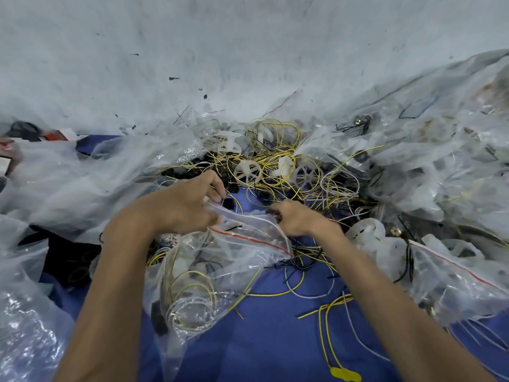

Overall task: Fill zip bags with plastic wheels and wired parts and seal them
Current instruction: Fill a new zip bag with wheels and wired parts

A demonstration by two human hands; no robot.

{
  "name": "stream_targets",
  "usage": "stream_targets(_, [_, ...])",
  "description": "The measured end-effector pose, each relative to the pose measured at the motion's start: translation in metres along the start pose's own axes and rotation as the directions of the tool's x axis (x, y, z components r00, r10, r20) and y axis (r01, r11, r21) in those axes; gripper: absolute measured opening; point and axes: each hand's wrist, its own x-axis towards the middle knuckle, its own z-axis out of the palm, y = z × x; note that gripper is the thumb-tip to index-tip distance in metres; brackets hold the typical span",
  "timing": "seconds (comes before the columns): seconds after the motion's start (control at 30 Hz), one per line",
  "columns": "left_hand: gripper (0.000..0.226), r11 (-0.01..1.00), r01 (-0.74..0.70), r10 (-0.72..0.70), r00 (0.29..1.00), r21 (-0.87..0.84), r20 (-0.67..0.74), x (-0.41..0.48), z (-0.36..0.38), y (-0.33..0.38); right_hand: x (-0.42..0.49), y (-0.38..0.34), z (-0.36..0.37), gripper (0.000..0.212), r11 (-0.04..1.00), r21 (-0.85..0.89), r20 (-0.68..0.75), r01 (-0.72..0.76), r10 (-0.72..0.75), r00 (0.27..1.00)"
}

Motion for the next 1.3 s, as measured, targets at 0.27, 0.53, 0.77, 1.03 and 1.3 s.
stream_targets(0.27, [0.032,0.994,-0.084,0.081,0.996,-0.067,-0.045,-0.007,-0.007,0.011,-0.004,-0.006,0.016,0.020,0.999,0.021,-0.245,-0.043,0.047,0.968])
stream_targets(0.53, [0.062,0.986,-0.126,0.133,0.989,0.112,-0.062,-0.007,-0.010,0.015,-0.003,-0.010,0.002,0.029,0.905,0.421,-0.456,0.060,0.154,0.877])
stream_targets(0.77, [0.023,0.942,0.176,-0.104,0.963,0.286,-0.251,0.006,0.001,0.013,-0.019,-0.022,-0.028,0.031,0.311,0.913,-0.360,0.265,0.302,0.883])
stream_targets(1.03, [0.045,0.849,0.368,-0.264,0.917,0.379,-0.299,0.011,0.023,0.025,-0.049,-0.037,-0.050,0.036,-0.028,0.931,-0.357,0.364,0.141,0.924])
stream_targets(1.3, [0.024,0.907,0.301,-0.198,0.922,0.294,-0.333,0.002,0.003,0.023,-0.060,-0.009,-0.060,0.015,-0.185,0.924,-0.313,0.336,0.145,0.939])
